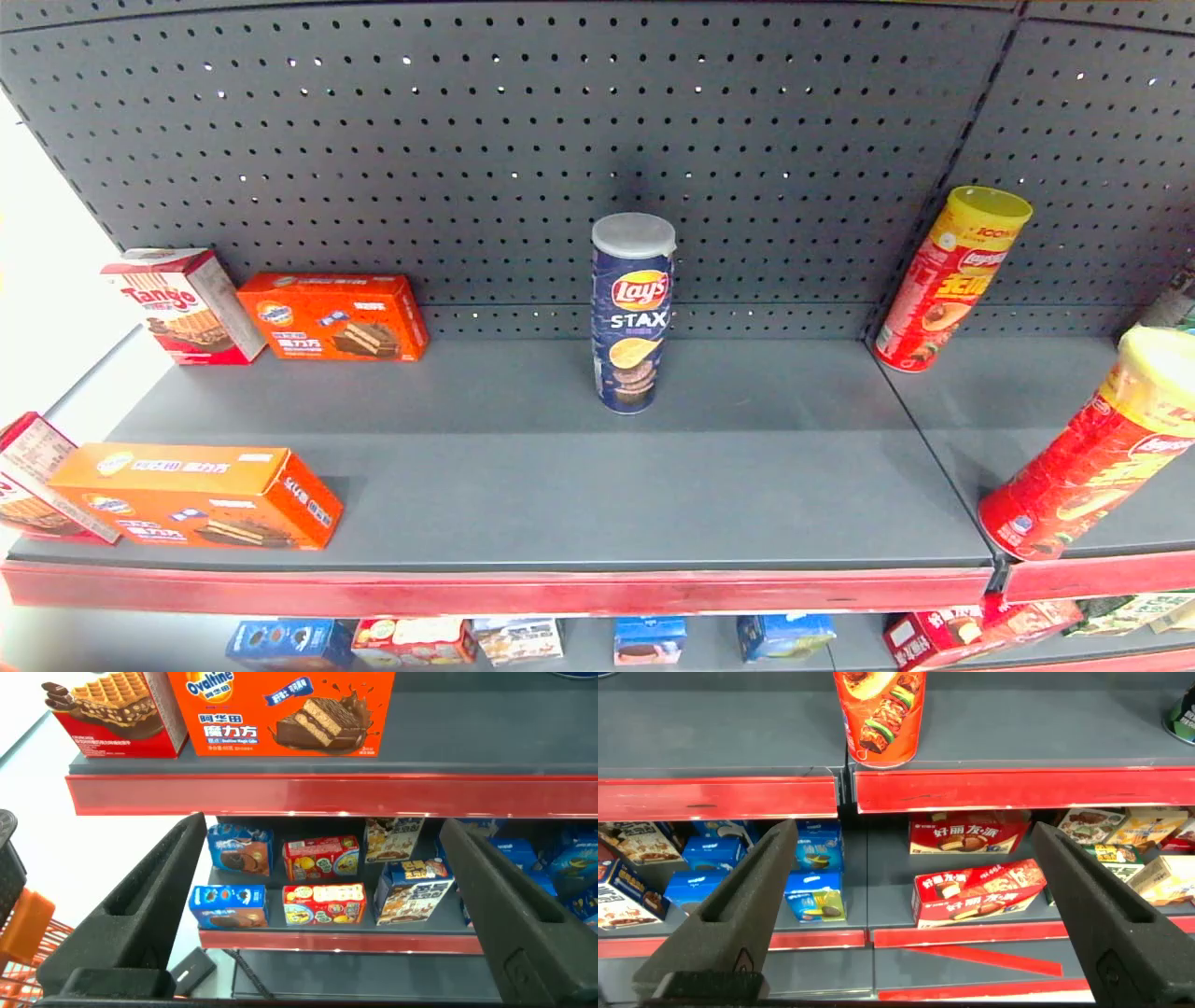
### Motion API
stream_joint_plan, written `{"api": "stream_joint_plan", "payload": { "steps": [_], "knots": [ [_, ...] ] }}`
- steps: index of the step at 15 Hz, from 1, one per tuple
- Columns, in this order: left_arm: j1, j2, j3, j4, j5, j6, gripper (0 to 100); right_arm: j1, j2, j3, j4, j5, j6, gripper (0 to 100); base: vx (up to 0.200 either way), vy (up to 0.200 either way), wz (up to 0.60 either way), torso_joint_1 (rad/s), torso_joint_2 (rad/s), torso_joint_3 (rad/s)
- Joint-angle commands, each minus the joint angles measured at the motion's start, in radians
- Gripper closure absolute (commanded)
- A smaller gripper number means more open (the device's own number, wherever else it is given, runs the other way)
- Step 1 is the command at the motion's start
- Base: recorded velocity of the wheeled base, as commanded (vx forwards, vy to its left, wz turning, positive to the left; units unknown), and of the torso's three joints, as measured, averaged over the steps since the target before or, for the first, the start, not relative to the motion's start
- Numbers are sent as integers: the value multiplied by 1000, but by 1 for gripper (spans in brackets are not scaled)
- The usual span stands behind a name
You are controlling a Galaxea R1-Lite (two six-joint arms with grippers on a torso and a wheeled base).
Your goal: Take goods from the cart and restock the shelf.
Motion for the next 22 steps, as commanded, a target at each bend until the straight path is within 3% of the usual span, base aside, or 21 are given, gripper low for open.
{"api": "stream_joint_plan", "payload": {
  "steps": [1, 6, 20, 22],
  "knots": [
    [0, 1, 0, -1, 0, 0, 0, 0, 2, 0, 0, 0, 0, 0, 0, 0, 0, 0, 0, 0],
    [0, 1, 0, 0, 0, -2, 0, -1, 0, 0, -2, 0, 0, 0, 0, 0, 0, 0, 0, 0],
    [0, 1, 0, 0, -3, -2, 0, -1, 0, 0, -2, -3, 0, 0, 0, 0, 600, 3, 2, 3],
    [0, 1, 0, 0, -3, -2, 0, 0, 0, 0, -2, -3, 4, 0, 0, 0, 0, 0, 0, 0]
  ]
}}
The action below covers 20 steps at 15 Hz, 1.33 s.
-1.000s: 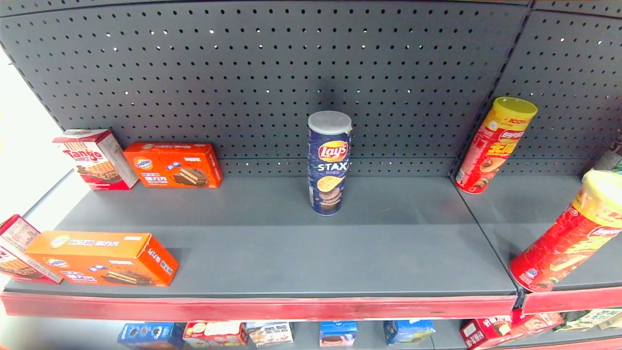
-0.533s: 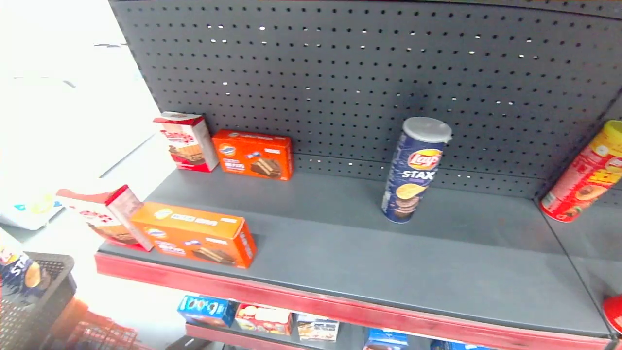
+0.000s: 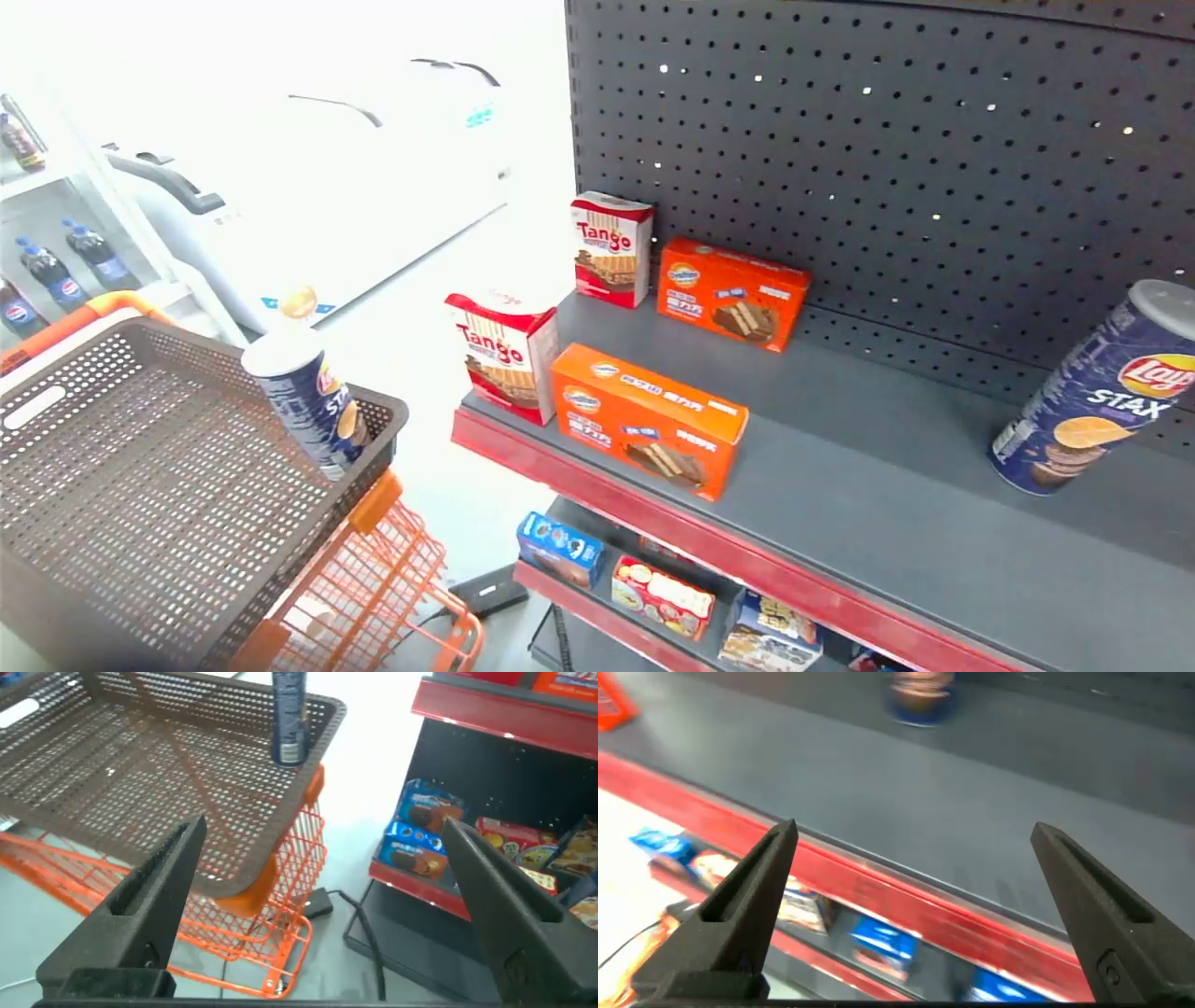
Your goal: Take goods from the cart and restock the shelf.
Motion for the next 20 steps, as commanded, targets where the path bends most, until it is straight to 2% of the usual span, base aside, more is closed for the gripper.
{"api": "stream_joint_plan", "payload": {
  "steps": [1, 8, 9, 10, 11, 12, 13, 14, 15, 20],
  "knots": [
    [0, 1, 0, 0, 0, 0, 0, 0, 0, 0, 0, -1, -1, 0, 0, 0, 0, 0, 0, 0],
    [0, 1, 0, 0, -6, 3, 0, 0, 0, 0, 0, -1, -1, 0, 0, 0, 0, 0, 0, 0],
    [2, 0, 0, -6, 8, 4, 0, 0, 0, 0, 0, -1, -1, 0, 0, 0, 0, 0, 0, 0],
    [2, 1, -49, 5, 33, 20, 0, 0, 0, 0, 0, -1, -1, 0, 0, 0, 0, 0, 0, 0],
    [-9, 66, -141, 28, 57, 44, 0, 0, 0, 0, -2, -1, 1, 0, 0, 0, 0, 0, 0, 0],
    [-12, 214, -229, 78, 65, 43, 0, 0, 0, 0, 0, -1, 1, 0, 0, 0, 0, 0, 0, 0],
    [-12, 309, -284, 81, 60, 44, 0, 0, 0, 0, 0, -1, -1, 0, 0, 0, 0, 0, 0, 0],
    [-14, 392, -304, 78, 59, 44, 0, 0, 0, 0, 0, -1, -1, 0, 0, 0, 0, 0, 0, 0],
    [-11, 497, -319, 58, 59, 43, 0, 0, 0, 0, 0, -1, -1, 0, 0, 0, 0, 0, 0, 0],
    [-9, 840, -331, -204, 59, 27, 0, 0, 0, 0, 0, -1, -1, 0, 0, 0, 0, 0, 0, 0]
  ]
}}
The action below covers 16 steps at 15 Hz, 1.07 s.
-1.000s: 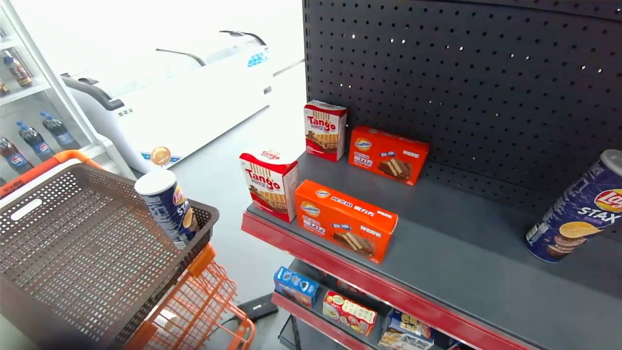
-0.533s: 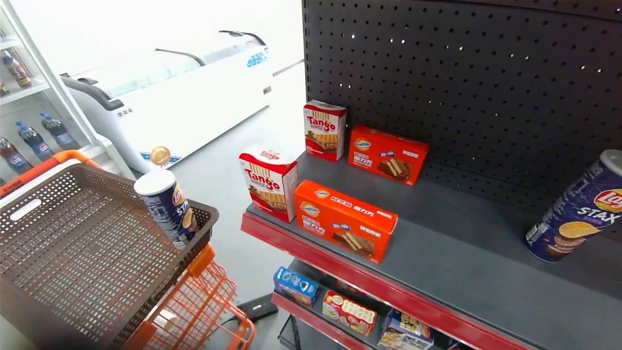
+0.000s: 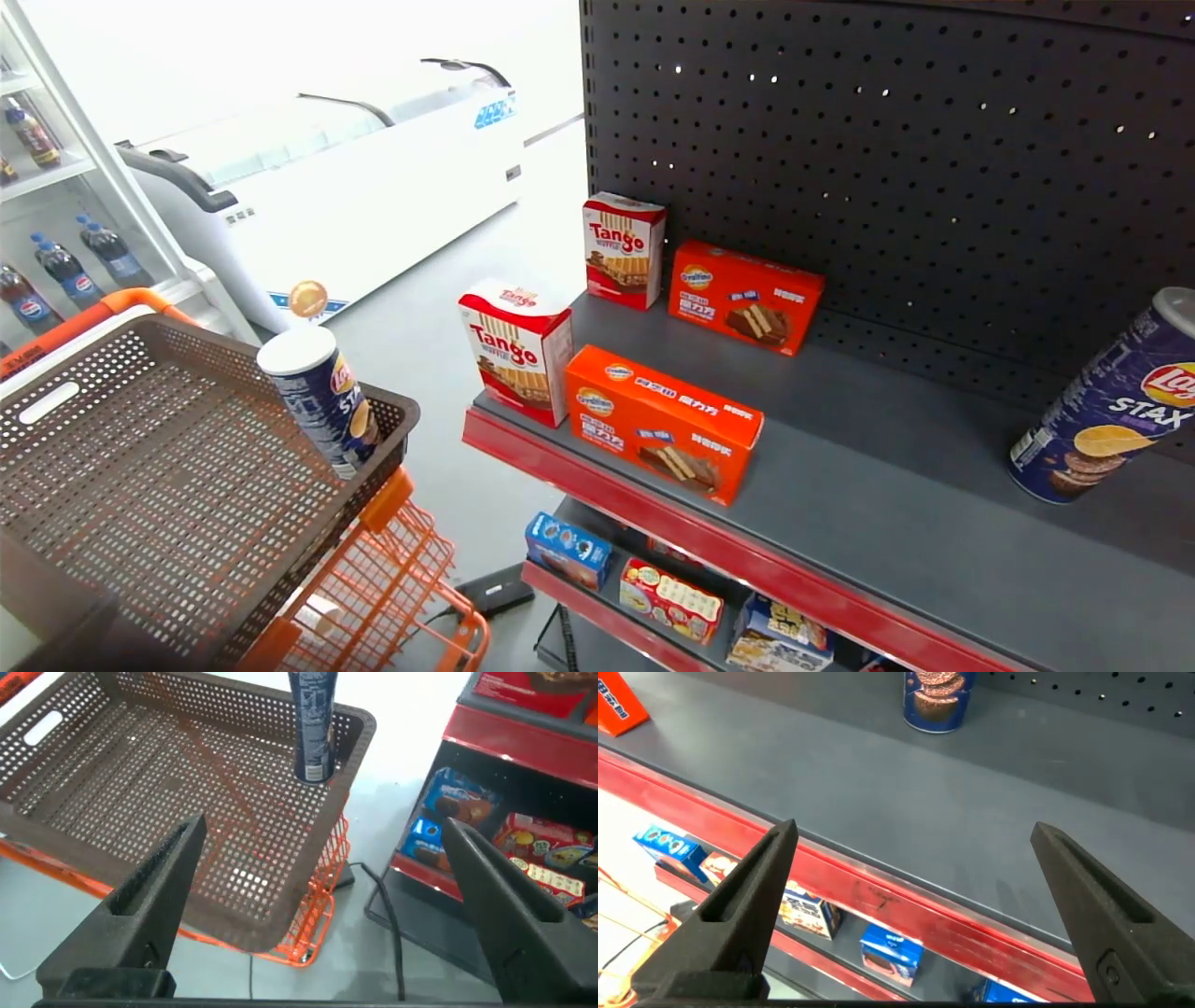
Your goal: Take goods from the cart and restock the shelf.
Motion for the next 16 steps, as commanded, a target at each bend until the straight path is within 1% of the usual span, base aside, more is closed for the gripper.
{"api": "stream_joint_plan", "payload": {
  "steps": [1, 2, 3, 4, 5, 6, 7, 8, 9, 10, 11, 12, 14, 15, 16],
  "knots": [
    [22, 350, -24, -165, 2, -35, 0, 0, 0, 0, 0, 0, 0, 0, 0, 0, 0, 0, 0, 0],
    [61, 428, -16, -240, 6, -26, 0, 0, 0, 0, 0, 0, 0, 0, 0, 0, 0, 0, 0, 0],
    [61, 484, -10, -309, 8, -18, 0, 0, 0, 0, 0, 0, 1, 0, 0, 0, 0, 0, 0, 0],
    [53, 576, -7, -393, 10, -21, 0, 0, 0, 0, 0, 0, 0, 0, 0, 0, 0, 0, 0, 0],
    [50, 616, -7, -436, 10, -21, 0, 0, 0, 0, 0, 0, 0, 0, 0, 0, 0, 0, 0, 0],
    [41, 734, -7, -585, 10, -18, 0, 0, 0, 0, 0, -1, 0, 0, 0, 0, 0, 0, 0, 0],
    [41, 818, -7, -708, 10, -17, 0, 0, 0, 0, 0, 0, 0, 0, 0, 0, 0, 0, 0, 0],
    [41, 878, -8, -804, 8, -17, 0, 1, 0, 0, 0, -1, 0, 0, 0, 0, 0, 0, 0, 0],
    [39, 967, -8, -932, 8, -15, 0, 0, 0, 0, 0, -1, 0, 0, 0, 0, 0, 0, 0, 0],
    [42, 1048, -1, -1015, 6, 6, 0, 0, 0, 0, 0, 0, 0, 0, 0, 0, 0, 0, 0, 0],
    [50, 1113, -8, -1082, 8, 40, 0, 0, 0, 0, 0, 0, 0, 0, 0, 0, 0, 0, 0, 0],
    [50, 1159, -13, -1143, 5, 48, 0, 0, 0, 0, 0, 0, 0, 0, 0, 0, 0, 0, 0, 0],
    [45, 1234, -25, -1216, 6, 48, 0, 0, 0, 0, 0, 0, 0, 0, 0, 0, 0, 0, 0, 0],
    [50, 1294, -45, -1278, 5, 52, 0, 0, 0, 0, 0, 0, 1, 0, 0, 0, 0, 0, 0, 0],
    [53, 1332, -57, -1315, 6, 62, 0, 0, 0, 0, 0, 0, 0, 0, 0, 0, 0, 0, 0, 0]
  ]
}}
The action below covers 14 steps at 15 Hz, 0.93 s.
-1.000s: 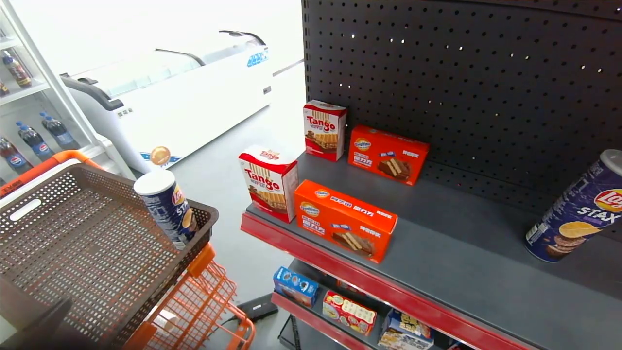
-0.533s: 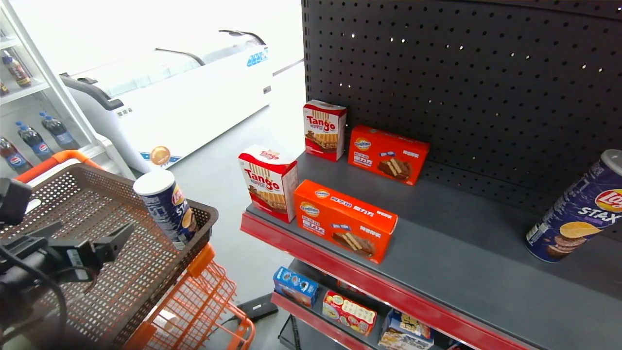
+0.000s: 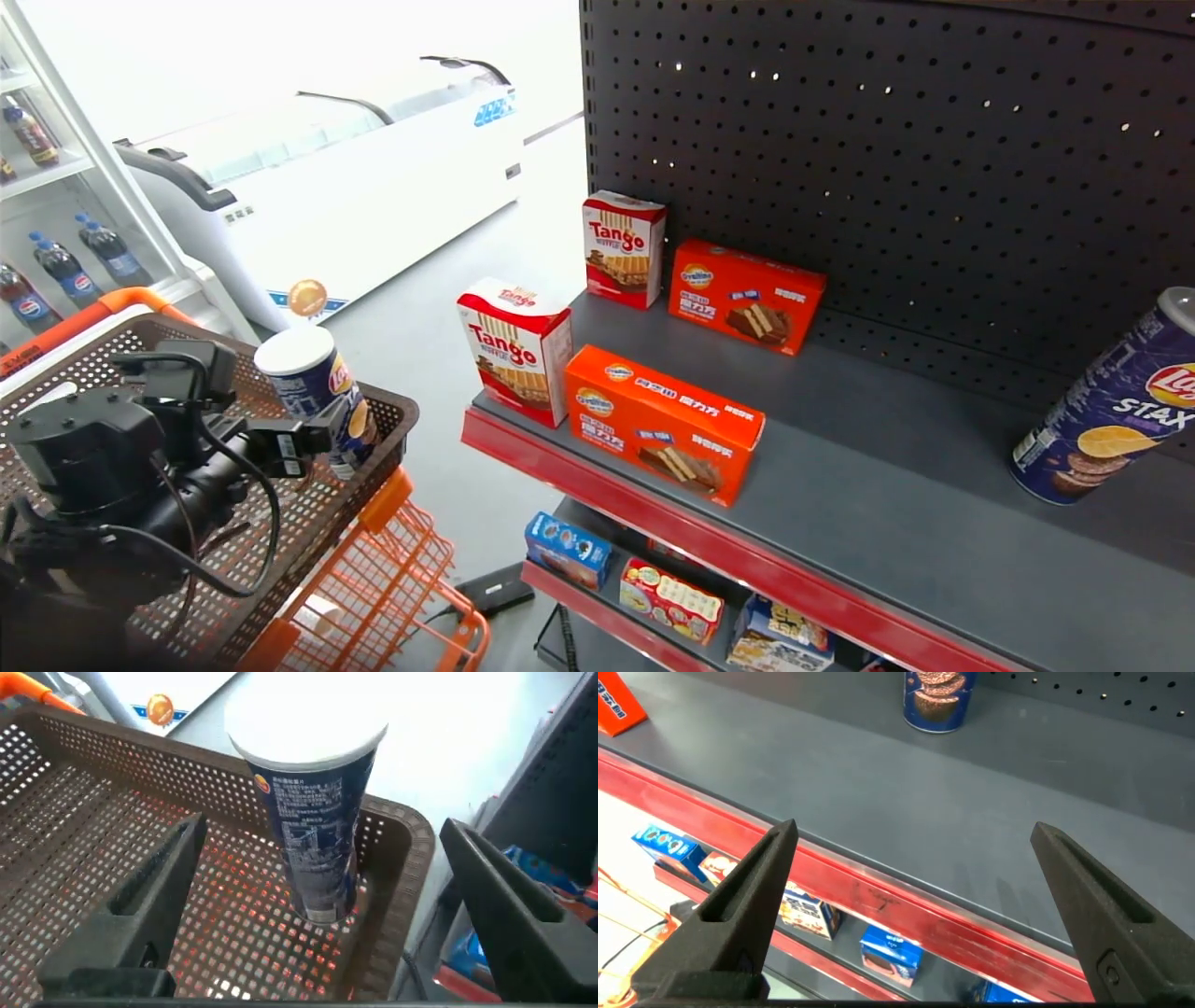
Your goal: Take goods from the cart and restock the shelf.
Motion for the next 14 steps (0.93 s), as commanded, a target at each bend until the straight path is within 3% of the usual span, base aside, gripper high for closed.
{"api": "stream_joint_plan", "payload": {
  "steps": [1, 7, 12, 13, 14],
  "knots": [
    [15, 167, -42, -79, 1, 9, 0, 0, 0, 0, 0, 0, 0, 0, 0, 0, 0, 0, 0, 0],
    [57, 352, -242, -139, 1, 9, 0, 0, 0, 0, 0, 0, 1, 0, 0, 0, 0, 0, 0, 0],
    [54, 408, -332, -146, -2, 9, 0, 1, 0, 0, 0, 0, 0, 0, 0, 0, 0, 0, 0, 0],
    [52, 408, -346, -142, -2, 9, 100, 0, 0, 0, 0, 0, 1, 0, 0, 0, 0, 0, 0, 0],
    [52, 408, -349, -142, -2, 9, 100, 1, 0, 0, 0, 0, 0, 0, 0, 0, 0, 0, 0, 0]
  ]
}}
